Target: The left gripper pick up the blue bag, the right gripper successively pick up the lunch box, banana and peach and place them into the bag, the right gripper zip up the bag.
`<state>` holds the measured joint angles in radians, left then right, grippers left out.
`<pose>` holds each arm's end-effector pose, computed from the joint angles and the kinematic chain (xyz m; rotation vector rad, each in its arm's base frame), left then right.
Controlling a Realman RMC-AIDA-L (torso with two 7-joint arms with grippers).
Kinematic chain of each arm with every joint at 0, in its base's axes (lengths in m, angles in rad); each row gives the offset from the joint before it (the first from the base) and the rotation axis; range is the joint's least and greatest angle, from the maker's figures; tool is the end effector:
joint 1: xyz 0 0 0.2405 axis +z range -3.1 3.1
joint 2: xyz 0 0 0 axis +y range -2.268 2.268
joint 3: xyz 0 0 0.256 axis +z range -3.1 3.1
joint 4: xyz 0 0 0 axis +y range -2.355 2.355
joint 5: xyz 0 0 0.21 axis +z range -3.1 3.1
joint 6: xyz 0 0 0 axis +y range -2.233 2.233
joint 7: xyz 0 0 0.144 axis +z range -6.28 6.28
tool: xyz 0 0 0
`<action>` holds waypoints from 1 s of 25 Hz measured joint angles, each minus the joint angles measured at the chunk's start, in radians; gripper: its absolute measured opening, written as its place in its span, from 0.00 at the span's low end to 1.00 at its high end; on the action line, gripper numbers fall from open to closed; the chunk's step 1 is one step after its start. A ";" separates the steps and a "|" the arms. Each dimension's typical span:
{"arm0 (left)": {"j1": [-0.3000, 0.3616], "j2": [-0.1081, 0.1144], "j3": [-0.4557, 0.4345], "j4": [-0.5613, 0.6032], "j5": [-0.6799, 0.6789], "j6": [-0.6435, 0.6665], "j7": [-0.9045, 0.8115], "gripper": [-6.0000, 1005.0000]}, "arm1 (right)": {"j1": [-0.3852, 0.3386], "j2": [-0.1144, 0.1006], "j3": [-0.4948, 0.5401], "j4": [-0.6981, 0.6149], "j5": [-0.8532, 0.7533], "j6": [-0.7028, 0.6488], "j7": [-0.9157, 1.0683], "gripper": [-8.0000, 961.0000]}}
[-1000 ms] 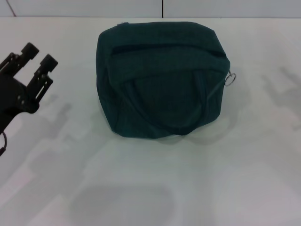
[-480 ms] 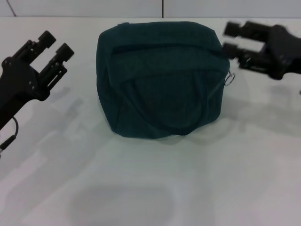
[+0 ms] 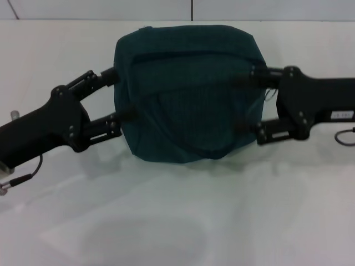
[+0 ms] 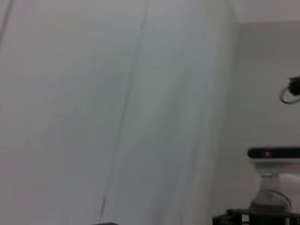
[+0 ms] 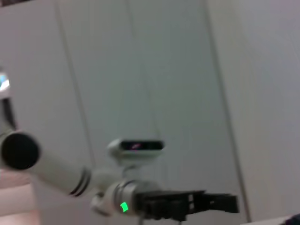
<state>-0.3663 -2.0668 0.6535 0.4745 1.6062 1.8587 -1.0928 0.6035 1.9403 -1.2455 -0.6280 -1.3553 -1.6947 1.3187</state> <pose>-0.2689 0.2680 0.0231 -2.4380 -0.4252 -1.3254 0.1766 0.3343 0.0160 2.9227 -0.1723 -1.1169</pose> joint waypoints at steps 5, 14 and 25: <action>0.001 0.027 0.019 0.022 0.040 0.045 -0.044 0.87 | -0.013 -0.015 0.009 -0.049 -0.027 -0.052 0.009 0.92; -0.003 0.044 0.088 0.023 0.051 0.052 -0.059 0.86 | -0.014 -0.028 0.009 -0.043 -0.041 -0.064 0.026 0.91; -0.006 0.039 0.089 0.024 0.058 0.043 -0.053 0.86 | -0.015 -0.015 0.012 -0.027 -0.052 -0.050 0.026 0.91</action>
<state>-0.3726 -2.0283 0.7421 0.4984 1.6642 1.9018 -1.1458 0.5881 1.9256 -1.2331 -0.6549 -1.4075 -1.7450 1.3444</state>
